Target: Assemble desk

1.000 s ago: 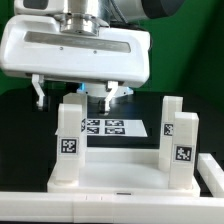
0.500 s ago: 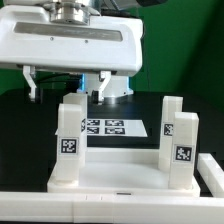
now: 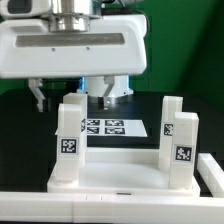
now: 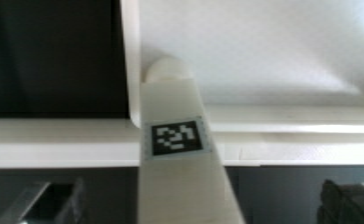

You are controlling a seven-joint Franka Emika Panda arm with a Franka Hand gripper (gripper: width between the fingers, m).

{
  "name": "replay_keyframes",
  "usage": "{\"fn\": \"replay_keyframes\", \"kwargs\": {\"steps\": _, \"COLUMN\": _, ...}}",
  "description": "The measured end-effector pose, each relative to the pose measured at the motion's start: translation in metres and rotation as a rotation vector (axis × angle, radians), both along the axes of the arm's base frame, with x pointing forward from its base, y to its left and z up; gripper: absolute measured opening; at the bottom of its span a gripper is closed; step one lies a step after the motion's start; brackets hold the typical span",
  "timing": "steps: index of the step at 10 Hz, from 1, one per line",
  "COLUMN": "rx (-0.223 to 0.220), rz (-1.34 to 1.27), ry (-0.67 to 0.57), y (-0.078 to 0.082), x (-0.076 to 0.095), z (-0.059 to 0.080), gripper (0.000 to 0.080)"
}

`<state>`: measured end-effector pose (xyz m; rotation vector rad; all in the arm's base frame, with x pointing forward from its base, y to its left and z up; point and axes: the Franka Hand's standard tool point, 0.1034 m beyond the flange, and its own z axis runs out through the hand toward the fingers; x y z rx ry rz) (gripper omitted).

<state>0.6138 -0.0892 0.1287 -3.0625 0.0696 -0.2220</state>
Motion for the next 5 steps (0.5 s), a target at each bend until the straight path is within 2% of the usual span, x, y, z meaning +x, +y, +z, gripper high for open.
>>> {"fn": "replay_keyframes", "kwargs": {"steps": 1, "rx": 0.027, "rz": -0.009, "ry": 0.074, "y": -0.003, "x": -0.006, "z": 0.001, "gripper": 0.0649}}
{"fn": "replay_keyframes", "kwargs": {"steps": 2, "rx": 0.046, "rz": 0.011, "ry": 0.155, "y": -0.007, "x": -0.009, "z": 0.009, "gripper": 0.0649}}
{"fn": "replay_keyframes", "kwargs": {"steps": 3, "rx": 0.057, "rz": 0.008, "ry": 0.184, "y": -0.007, "x": -0.008, "z": 0.017, "gripper": 0.0649}}
{"fn": "replay_keyframes", "kwargs": {"steps": 5, "rx": 0.06, "rz": 0.01, "ry": 0.192, "y": -0.006, "x": -0.009, "z": 0.015, "gripper": 0.0649}}
